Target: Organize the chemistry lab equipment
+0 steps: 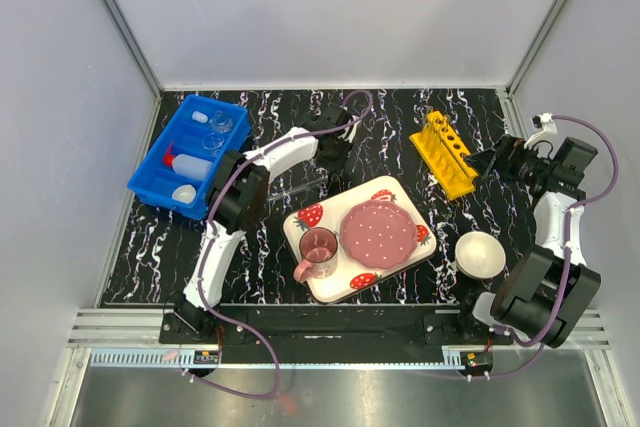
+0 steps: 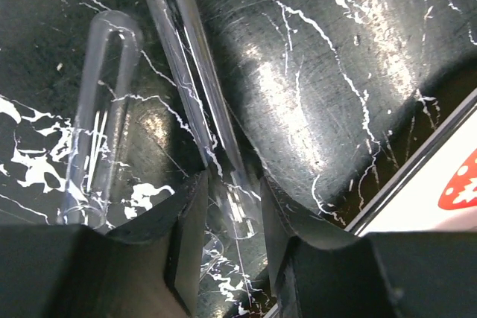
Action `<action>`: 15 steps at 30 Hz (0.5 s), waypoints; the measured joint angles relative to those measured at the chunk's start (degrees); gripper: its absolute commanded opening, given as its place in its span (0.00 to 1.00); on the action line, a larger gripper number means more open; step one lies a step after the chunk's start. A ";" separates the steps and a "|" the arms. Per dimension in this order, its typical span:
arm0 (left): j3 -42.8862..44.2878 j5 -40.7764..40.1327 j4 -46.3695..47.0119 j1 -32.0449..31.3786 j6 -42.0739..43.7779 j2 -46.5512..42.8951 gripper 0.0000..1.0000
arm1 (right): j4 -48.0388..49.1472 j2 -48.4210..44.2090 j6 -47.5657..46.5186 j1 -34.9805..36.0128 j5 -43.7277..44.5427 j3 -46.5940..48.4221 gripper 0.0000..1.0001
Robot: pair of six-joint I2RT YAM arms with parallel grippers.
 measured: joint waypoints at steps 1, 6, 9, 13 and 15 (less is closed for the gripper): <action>0.11 0.00 -0.02 -0.13 0.00 0.02 0.35 | 0.00 0.00 0.00 -0.02 -0.07 0.00 1.00; 1.18 -0.15 -0.11 -1.14 0.00 0.66 0.27 | 0.00 0.00 0.00 -0.17 -0.26 0.00 1.00; 1.77 -0.15 -0.13 -1.77 0.00 1.07 0.21 | 0.00 0.00 0.00 -0.31 -0.26 0.00 1.00; 2.19 -0.04 -0.37 -2.23 -0.22 1.18 0.16 | 0.02 0.00 0.00 -0.33 -0.28 0.00 1.00; 2.36 0.13 -0.35 -2.36 -0.26 1.18 0.15 | 0.02 0.00 0.00 -0.33 -0.28 0.00 1.00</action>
